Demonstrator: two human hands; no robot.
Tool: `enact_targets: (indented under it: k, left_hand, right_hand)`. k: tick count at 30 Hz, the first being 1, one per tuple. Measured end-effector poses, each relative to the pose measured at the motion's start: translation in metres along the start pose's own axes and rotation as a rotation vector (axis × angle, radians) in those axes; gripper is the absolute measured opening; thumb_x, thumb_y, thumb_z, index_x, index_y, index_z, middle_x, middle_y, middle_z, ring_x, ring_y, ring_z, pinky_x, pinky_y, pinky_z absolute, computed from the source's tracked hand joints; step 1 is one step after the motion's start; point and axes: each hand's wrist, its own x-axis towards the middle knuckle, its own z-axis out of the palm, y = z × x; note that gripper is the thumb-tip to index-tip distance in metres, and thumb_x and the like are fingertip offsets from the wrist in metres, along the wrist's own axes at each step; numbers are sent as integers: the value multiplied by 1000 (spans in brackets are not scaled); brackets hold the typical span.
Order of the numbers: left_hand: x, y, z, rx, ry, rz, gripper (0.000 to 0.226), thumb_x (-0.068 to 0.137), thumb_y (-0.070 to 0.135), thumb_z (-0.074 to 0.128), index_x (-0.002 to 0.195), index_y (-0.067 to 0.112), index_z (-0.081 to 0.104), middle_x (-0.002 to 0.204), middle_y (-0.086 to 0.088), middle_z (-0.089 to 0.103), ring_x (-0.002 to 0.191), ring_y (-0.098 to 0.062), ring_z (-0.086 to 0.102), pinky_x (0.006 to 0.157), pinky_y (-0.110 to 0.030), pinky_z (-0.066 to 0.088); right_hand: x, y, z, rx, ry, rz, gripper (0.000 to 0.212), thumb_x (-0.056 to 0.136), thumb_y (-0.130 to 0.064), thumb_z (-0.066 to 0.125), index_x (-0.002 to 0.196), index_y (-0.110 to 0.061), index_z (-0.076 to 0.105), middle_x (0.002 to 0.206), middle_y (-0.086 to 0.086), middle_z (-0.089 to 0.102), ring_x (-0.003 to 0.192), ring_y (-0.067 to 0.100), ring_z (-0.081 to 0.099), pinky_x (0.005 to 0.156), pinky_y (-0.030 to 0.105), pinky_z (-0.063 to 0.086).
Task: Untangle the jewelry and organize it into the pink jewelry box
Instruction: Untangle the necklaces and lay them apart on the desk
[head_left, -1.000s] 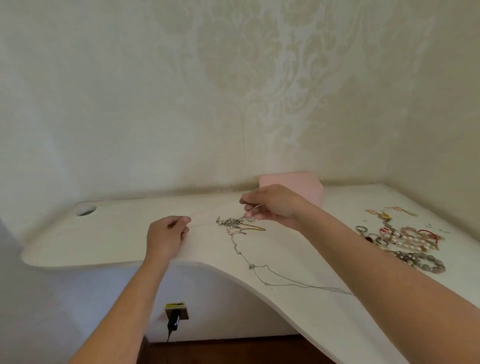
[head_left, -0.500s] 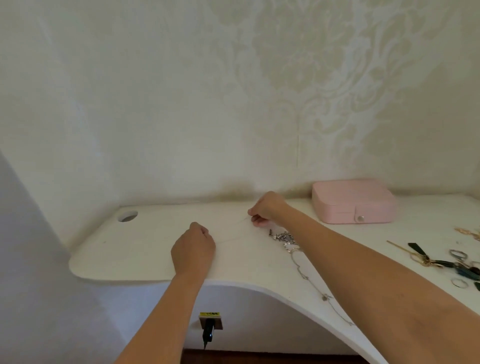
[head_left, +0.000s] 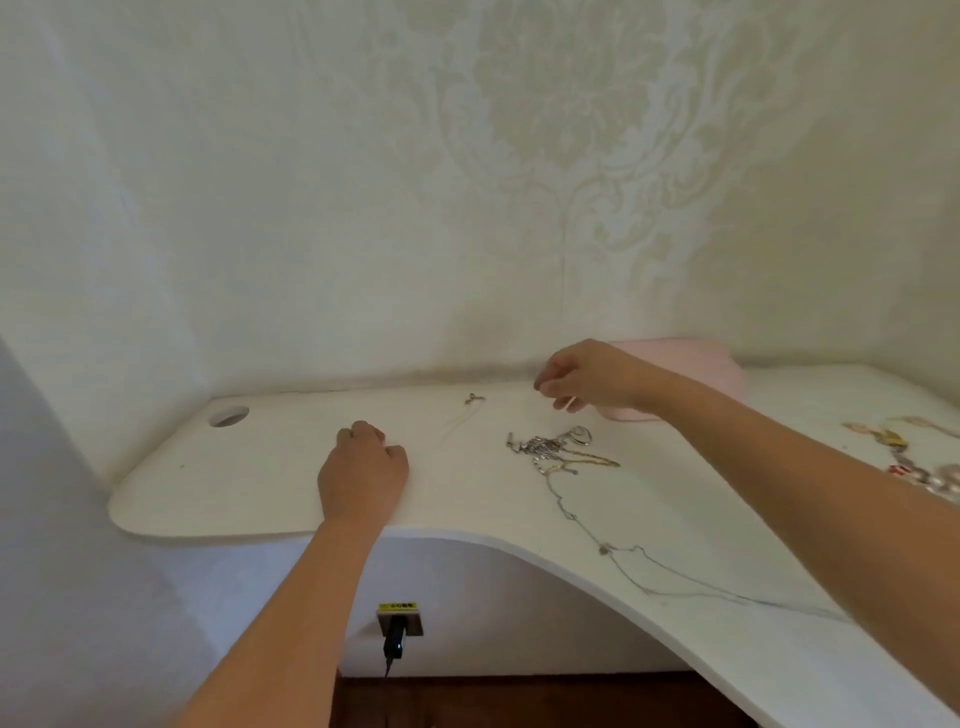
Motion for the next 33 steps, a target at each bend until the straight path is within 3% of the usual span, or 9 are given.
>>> enact_targets:
  k: [3,7,10,13,17,25,27,30,33]
  left_hand:
    - [-5,2,-1,-79,34,-13,35,90,21,51,121,4,49,123,-17,45,106,-34,51,76,-37,39]
    - [-20,10,-1,-86,96,21,42,90,24,53,127,3,48,132,-19,42,121,-37,39,98,-47,35]
    - [-48,25,8,-78,47,134,46,92,28,52,133,9,46,140,-12,40,129,-31,34,106,-45,29]
    - [-81,46,18,-31,-38,302,51,94,39,45,139,13,44,149,-5,36,138,-23,29,112,-39,21]
    - [-108,77,25,-55,-163,462,61,92,51,28,144,21,37,154,4,29,141,-15,25,114,-32,16]
    - [-117,83,18,-173,-346,591,44,102,33,31,146,26,32,149,20,23,141,0,15,109,-15,8]
    - [-120,82,19,-173,-397,642,47,101,41,27,146,27,30,148,21,18,140,4,11,111,-17,3]
    - [-124,77,25,-49,-377,741,69,89,60,8,147,29,28,147,23,14,142,1,9,113,-21,-3]
    - [-123,74,25,-20,-378,700,78,82,67,4,148,30,25,147,24,10,141,2,6,113,-21,-3]
  right_hand:
    - [-54,28,-26,-2,10,36,8,90,-8,60,92,-8,67,81,-1,66,67,8,64,59,11,50]
    - [-121,57,-53,-53,-12,59,8,88,-11,64,91,-12,70,70,-11,69,59,1,63,56,9,47]
    - [-157,70,-68,-86,-167,84,6,84,-16,69,89,-17,71,63,-13,68,56,-1,59,55,11,43]
    - [-174,79,-74,-114,-398,137,15,79,-19,75,93,-18,70,81,0,69,66,6,60,63,17,45]
    - [-187,83,-78,-147,-489,137,23,75,-21,78,96,-20,70,83,-9,63,68,5,56,67,17,43]
    - [-199,87,-77,-265,-504,120,15,69,-30,82,77,-27,69,65,-13,54,60,0,48,58,10,35]
    - [-200,86,-79,-283,-518,139,13,70,-28,81,74,-28,69,62,-15,55,58,-2,48,57,10,35]
    - [-206,85,-86,-338,-505,200,12,69,-28,82,71,-29,70,63,-15,61,59,-2,51,59,10,37]
    - [-211,87,-93,-413,-478,281,11,66,-33,82,69,-30,72,58,-16,62,55,-3,51,53,8,36]
